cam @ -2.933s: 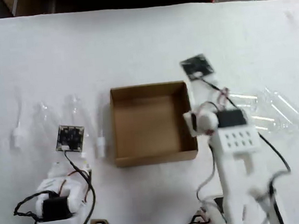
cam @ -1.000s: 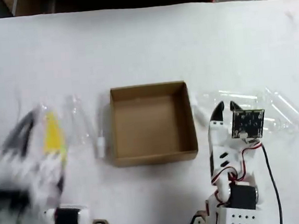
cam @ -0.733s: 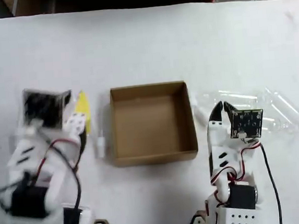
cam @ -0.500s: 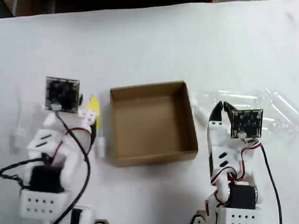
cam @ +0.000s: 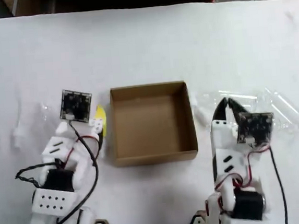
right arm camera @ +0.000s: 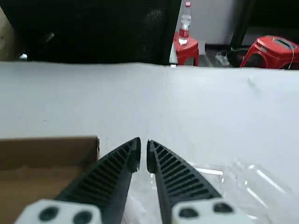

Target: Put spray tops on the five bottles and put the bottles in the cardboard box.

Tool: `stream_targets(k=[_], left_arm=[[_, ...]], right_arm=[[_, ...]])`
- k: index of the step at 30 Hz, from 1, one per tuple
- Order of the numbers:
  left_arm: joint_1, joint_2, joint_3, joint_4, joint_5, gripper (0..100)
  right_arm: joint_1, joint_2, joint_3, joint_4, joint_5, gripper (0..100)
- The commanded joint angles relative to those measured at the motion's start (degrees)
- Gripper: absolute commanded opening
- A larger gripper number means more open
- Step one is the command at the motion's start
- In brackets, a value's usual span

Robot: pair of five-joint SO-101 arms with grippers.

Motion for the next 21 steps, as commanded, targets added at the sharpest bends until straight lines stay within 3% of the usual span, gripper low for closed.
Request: stream_targets(k=[1,4,11,21], left_arm=[[3.03,-1.45,-0.26,-2.64,0.35,9],[2.59,-1.71,-0.26,-2.64,0.35,9],[2.59,-1.54,4.13,-9.32,0.26,9],[2.68,-1.8,4.31,-9.93,0.35,4]], right_arm=[[-0.22,1.27,-12.4,0.92,6.86,1.5],[0.13,7.69,-21.1,5.85,12.57,1.5],[0.22,31.78,-45.45,21.67,16.79,1.6],[0.75,63.78,-66.55,45.23,40.97,1.7]])
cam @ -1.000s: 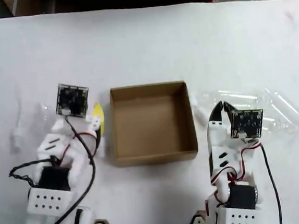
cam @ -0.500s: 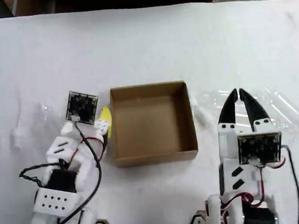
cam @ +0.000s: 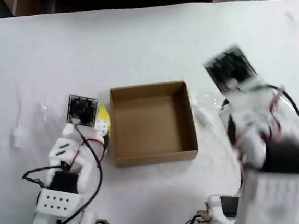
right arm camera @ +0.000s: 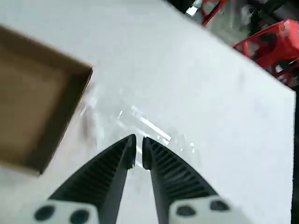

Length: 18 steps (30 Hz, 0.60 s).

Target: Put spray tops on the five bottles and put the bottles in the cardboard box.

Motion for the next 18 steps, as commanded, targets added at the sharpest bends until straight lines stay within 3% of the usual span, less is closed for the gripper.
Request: stream_targets(k=[1,7,11,16,18], left_arm=[[0.75,-1.45,-0.62,-1.67,0.35,4],[0.75,-1.45,-0.53,-2.11,0.35,3],[0.75,-1.1,1.58,-6.95,0.35,2],[0.75,-1.1,2.29,-8.26,0.35,2],[0.75,-1.1,2.29,-8.35,0.35,2]], right_arm=[[1.98,9.19,-7.12,4.88,7.65,1.7],[4.53,20.7,-13.01,-1.89,5.71,1.8],[4.18,32.66,-18.11,-1.54,5.8,1.8],[4.35,47.08,-29.27,3.03,13.1,2.3],[4.53,51.21,-33.32,5.32,16.62,6.9]])
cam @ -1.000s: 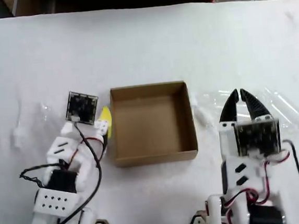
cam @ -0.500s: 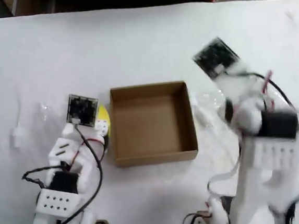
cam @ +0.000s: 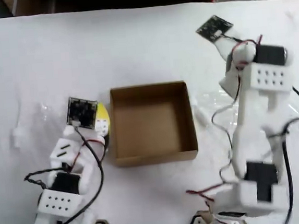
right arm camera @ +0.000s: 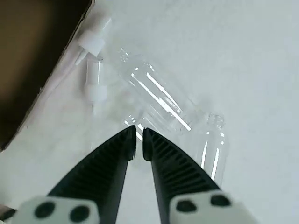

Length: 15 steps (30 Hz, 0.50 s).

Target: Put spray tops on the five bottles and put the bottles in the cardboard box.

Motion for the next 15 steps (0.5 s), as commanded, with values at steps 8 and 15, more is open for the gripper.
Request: stream_targets(k=[8,15], left_arm=[[0.75,-1.1,-0.62,-2.02,-3.6,2],[0.75,-1.1,-0.62,-2.02,-3.69,2]], right_arm=[[1.27,14.2,-10.37,4.7,20.48,23.3],[0.84,21.67,-10.55,4.62,27.69,25.3]])
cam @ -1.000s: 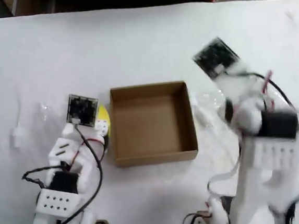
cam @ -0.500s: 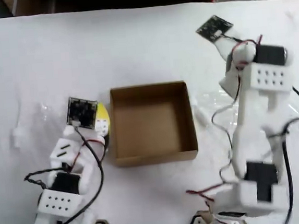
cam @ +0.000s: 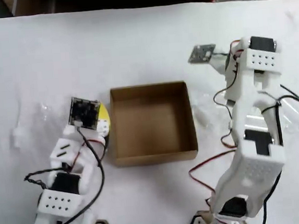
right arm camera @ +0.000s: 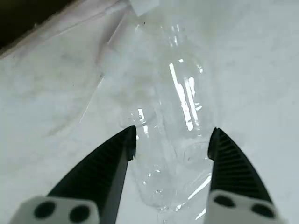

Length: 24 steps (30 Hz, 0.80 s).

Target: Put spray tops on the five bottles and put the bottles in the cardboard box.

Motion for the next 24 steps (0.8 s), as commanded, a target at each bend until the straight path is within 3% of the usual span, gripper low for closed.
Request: stream_targets(k=[1,16,24], left_arm=[[0.75,-1.1,-0.62,-1.67,-1.05,2],[0.75,-1.1,-0.53,-1.67,-1.32,2],[0.75,-1.1,-0.53,-1.67,-1.32,2]], right_arm=[[-1.8,1.1,-2.73,-0.4,1.14,25.9],[-10.07,2.77,-2.29,-4.35,1.14,26.2],[-10.24,10.33,-3.87,-7.96,1.14,26.2]])
